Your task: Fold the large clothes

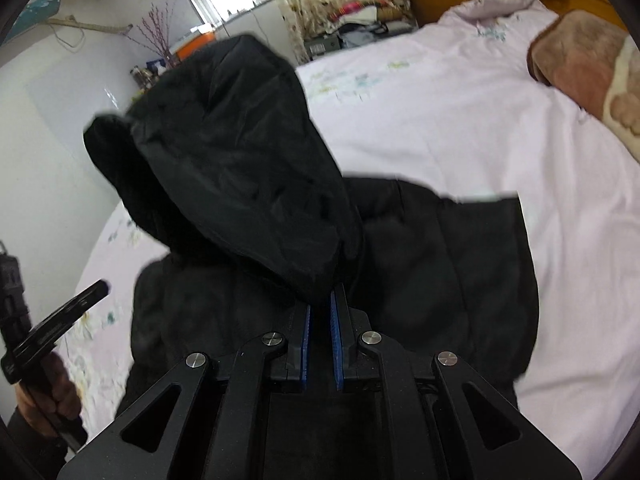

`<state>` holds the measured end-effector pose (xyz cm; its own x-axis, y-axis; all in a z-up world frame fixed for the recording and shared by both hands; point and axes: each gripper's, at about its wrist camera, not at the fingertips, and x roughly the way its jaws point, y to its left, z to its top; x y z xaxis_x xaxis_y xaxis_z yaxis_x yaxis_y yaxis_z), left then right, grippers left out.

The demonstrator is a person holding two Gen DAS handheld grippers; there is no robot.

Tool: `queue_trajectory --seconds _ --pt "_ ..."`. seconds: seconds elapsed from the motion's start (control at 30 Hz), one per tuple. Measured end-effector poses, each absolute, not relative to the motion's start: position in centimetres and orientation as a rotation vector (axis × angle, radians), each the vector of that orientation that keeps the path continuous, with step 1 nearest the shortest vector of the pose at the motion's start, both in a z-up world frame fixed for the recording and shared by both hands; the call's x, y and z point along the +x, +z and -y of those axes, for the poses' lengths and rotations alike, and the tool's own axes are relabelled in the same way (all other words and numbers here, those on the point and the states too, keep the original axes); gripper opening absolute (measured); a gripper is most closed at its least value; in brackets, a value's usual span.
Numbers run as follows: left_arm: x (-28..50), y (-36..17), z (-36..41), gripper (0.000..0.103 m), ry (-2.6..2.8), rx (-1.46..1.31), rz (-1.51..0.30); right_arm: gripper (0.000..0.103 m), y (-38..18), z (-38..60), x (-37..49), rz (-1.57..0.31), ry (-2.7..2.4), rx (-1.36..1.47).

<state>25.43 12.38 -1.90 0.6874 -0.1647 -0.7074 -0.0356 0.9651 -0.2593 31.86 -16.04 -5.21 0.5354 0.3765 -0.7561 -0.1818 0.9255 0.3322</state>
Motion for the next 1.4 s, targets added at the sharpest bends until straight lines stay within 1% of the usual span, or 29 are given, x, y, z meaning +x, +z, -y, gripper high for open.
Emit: queue_trajectory --seconds 0.07,0.1,0.2,0.23,0.27,0.3,0.33,0.37,0.4,0.43,0.47,0.53,0.57,0.6,0.73,0.77,0.87,1.0,1.03,1.07,1.1,1.2,1.3,1.4 --pt "24.7 -1.6 -13.4 0.004 -0.049 -0.273 -0.802 0.006 -6.3 16.2 31.3 -0.976 0.331 0.210" --pt "24.8 -1.2 -13.9 0.004 -0.032 -0.281 -0.798 0.001 -6.7 16.2 31.0 -0.985 0.328 0.208" --pt "26.9 0.0 -15.1 0.006 -0.015 -0.303 -0.787 0.000 -8.4 16.7 30.1 -1.013 0.321 0.204" --pt "28.1 0.7 -15.2 0.012 -0.009 -0.289 -0.776 0.000 -9.0 16.8 29.7 -1.024 0.319 0.199" --pt "28.8 1.2 -15.1 0.028 -0.006 -0.267 -0.763 0.000 -9.7 17.0 29.4 -1.037 0.312 0.198" --pt "30.4 2.0 -14.9 0.039 -0.010 -0.247 -0.745 0.000 -10.1 17.1 29.2 -1.045 0.306 0.199" --pt "31.9 2.7 -14.8 0.058 -0.014 -0.237 -0.724 0.000 -10.4 17.4 29.1 -1.048 0.297 0.199" --pt "33.1 3.1 -14.6 0.060 -0.007 -0.230 -0.705 0.000 -10.2 17.6 29.1 -1.037 0.291 0.203" --pt "34.5 3.5 -14.5 0.060 0.008 -0.225 -0.699 0.000 -9.7 17.9 29.4 -1.018 0.286 0.214" --pt "35.2 3.4 -14.4 0.060 0.005 -0.232 -0.703 0.003 -8.9 18.1 29.9 -0.992 0.285 0.226" --pt "35.8 3.1 -14.1 0.060 -0.011 -0.242 -0.707 0.008 -8.0 18.2 30.7 -0.962 0.282 0.227" --pt "37.6 2.2 -13.4 0.061 -0.021 -0.226 -0.727 0.037 -6.3 17.9 32.7 -0.916 0.291 0.211" --pt "38.2 1.5 -13.2 0.061 -0.017 -0.210 -0.741 0.041 -5.6 17.7 34.2 -0.900 0.300 0.205" --pt "39.4 0.8 -13.1 0.061 -0.015 -0.197 -0.763 0.042 -5.0 17.4 35.9 -0.887 0.305 0.198" --pt "43.9 -2.2 -12.6 0.062 -0.050 -0.180 -0.862 0.043 -4.0 16.3 42.8 -0.893 0.316 0.163" --pt "45.5 -3.0 -12.7 0.063 -0.052 -0.175 -0.888 0.043 -4.1 15.9 44.3 -0.901 0.317 0.146" --pt "48.6 -5.3 -12.6 0.064 -0.064 -0.162 -0.956 0.043 -4.3 14.5 49.3 -0.920 0.315 0.094" --pt "48.7 -7.1 -12.1 0.064 -0.072 -0.206 -0.961 0.042 -6.4 13.8 53.6 -1.023 0.308 0.096" --pt "48.2 -7.1 -12.3 0.064 -0.082 -0.219 -0.949 0.031 -6.8 13.3 54.4 -1.051 0.314 0.090" --pt "47.6 -7.2 -12.3 0.064 -0.080 -0.219 -0.942 0.015 -6.9 13.1 54.5 -1.049 0.312 0.074" --pt "47.2 -7.0 -12.6 0.064 -0.079 -0.217 -0.933 0.010 -6.8 12.9 54.2 -1.040 0.319 0.066" --pt "46.1 -5.5 -13.7 0.063 -0.061 -0.220 -0.897 0.009 -4.8 11.8 51.5 -0.952 0.402 0.079" --pt "44.4 -2.4 -16.0 0.063 -0.027 -0.274 -0.828 0.008 -2.2 10.6 46.4 -0.859 0.554 0.108" --pt "42.3 1.4 -18.0 0.063 0.003 -0.303 -0.752 0.008 -1.1 9.6 41.7 -0.832 0.673 0.109"
